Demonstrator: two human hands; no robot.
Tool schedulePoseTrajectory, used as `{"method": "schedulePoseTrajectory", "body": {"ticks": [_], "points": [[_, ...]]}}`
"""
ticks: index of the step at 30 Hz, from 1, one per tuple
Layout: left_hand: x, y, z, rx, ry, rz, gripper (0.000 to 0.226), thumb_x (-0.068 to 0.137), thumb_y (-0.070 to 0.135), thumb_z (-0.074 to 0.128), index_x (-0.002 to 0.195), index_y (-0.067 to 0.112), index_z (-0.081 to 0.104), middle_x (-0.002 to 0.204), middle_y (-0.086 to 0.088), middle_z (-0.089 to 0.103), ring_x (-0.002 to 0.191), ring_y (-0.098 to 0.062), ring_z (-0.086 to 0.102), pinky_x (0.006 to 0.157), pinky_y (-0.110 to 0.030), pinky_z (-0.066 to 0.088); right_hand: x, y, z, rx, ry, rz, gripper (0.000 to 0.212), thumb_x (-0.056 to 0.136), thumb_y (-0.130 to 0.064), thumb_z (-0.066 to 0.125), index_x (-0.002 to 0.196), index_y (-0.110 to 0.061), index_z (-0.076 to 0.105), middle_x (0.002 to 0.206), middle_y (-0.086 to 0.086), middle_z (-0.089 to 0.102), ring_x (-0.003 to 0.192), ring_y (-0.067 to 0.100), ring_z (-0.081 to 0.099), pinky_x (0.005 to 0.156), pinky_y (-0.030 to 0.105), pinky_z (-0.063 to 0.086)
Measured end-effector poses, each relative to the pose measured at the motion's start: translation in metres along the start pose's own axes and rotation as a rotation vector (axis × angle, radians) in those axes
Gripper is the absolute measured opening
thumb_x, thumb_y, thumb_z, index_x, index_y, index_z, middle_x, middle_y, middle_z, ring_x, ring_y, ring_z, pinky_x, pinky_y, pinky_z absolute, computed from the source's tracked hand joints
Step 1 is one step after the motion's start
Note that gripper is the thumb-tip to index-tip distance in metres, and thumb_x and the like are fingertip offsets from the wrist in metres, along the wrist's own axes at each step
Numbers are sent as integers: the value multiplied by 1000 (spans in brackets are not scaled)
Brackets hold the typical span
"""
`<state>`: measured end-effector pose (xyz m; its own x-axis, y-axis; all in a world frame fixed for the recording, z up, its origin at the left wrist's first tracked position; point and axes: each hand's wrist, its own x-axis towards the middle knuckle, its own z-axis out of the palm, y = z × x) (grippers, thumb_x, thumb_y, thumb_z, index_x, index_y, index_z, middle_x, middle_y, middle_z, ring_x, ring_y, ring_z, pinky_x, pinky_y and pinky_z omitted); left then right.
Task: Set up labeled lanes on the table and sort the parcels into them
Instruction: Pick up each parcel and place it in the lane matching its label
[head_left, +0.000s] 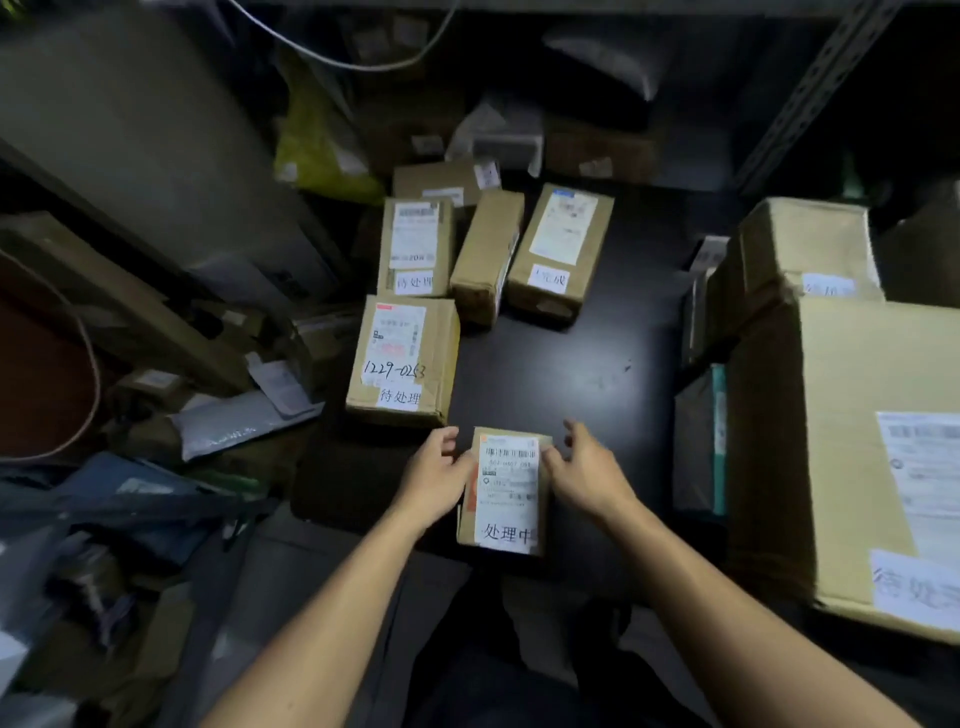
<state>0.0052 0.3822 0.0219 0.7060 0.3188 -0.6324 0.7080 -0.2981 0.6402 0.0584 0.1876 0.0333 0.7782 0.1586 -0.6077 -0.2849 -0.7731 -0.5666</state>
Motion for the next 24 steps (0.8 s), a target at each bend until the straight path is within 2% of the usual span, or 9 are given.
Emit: {"method": "schedulePoseTrajectory", "body": {"ticks": [3,6,9,12,15,16,19,22,24], "points": [[9,-10,9,41,-153,-35,62,97,40,57,151,26,32,144,3,48,129,-18,53,97,-28,45,7,12,18,29,-132,152,67,98,-44,48,152,-9,29,147,13,49,134,29,47,105,32,37],[12,-11,17,49,-267,-6,51,101,35,49,150,33,35,139,4,58,120,-16,60,103,-37,48,6,15,33,113,-193,183,47,99,-42,47,136,-13,52,135,5,61,121,21,58,99,29,43],[15,-5,16,74,-263,42,54,101,31,49,153,34,32,140,4,58,123,-16,58,106,-38,45,-3,11,36,212,-106,172,29,96,-37,52,120,-25,61,120,-7,67,99,10,61,84,24,42],[16,13,11,63,-255,120,55,100,29,52,153,31,34,141,2,57,126,-16,55,108,-39,44,-10,7,27,327,-2,164,24,95,-35,54,117,-32,63,111,-14,68,96,3,60,81,21,41],[15,41,5,36,-204,220,52,99,35,53,150,35,39,130,6,64,115,-12,63,100,-39,50,-17,-6,7,462,96,88,16,95,-34,56,109,-39,61,100,-23,69,90,-9,64,71,8,43],[13,52,3,-13,-196,240,50,99,36,54,147,38,41,124,9,68,109,-11,66,95,-39,54,-19,-12,-2,524,121,46,17,96,-29,57,109,-38,62,98,-22,71,91,-9,65,68,6,44],[7,88,-1,-211,-204,294,38,99,36,55,137,40,53,105,15,74,93,-6,72,75,-29,60,-25,-34,-35,661,177,-94,26,96,-12,56,119,-20,64,107,-6,74,99,7,69,75,14,51],[-4,127,-5,-324,-191,365,26,101,36,52,123,44,62,105,14,75,96,-8,72,80,-30,57,-36,-54,-73,718,184,-206,32,97,-8,53,124,-23,60,114,-1,72,103,14,69,78,32,59],[-12,152,-10,-347,-206,406,21,101,39,50,115,48,63,105,13,75,97,-8,72,84,-35,57,-49,-64,-96,775,167,-284,37,99,-11,53,129,-31,54,117,-7,71,105,10,69,75,28,59]]}}
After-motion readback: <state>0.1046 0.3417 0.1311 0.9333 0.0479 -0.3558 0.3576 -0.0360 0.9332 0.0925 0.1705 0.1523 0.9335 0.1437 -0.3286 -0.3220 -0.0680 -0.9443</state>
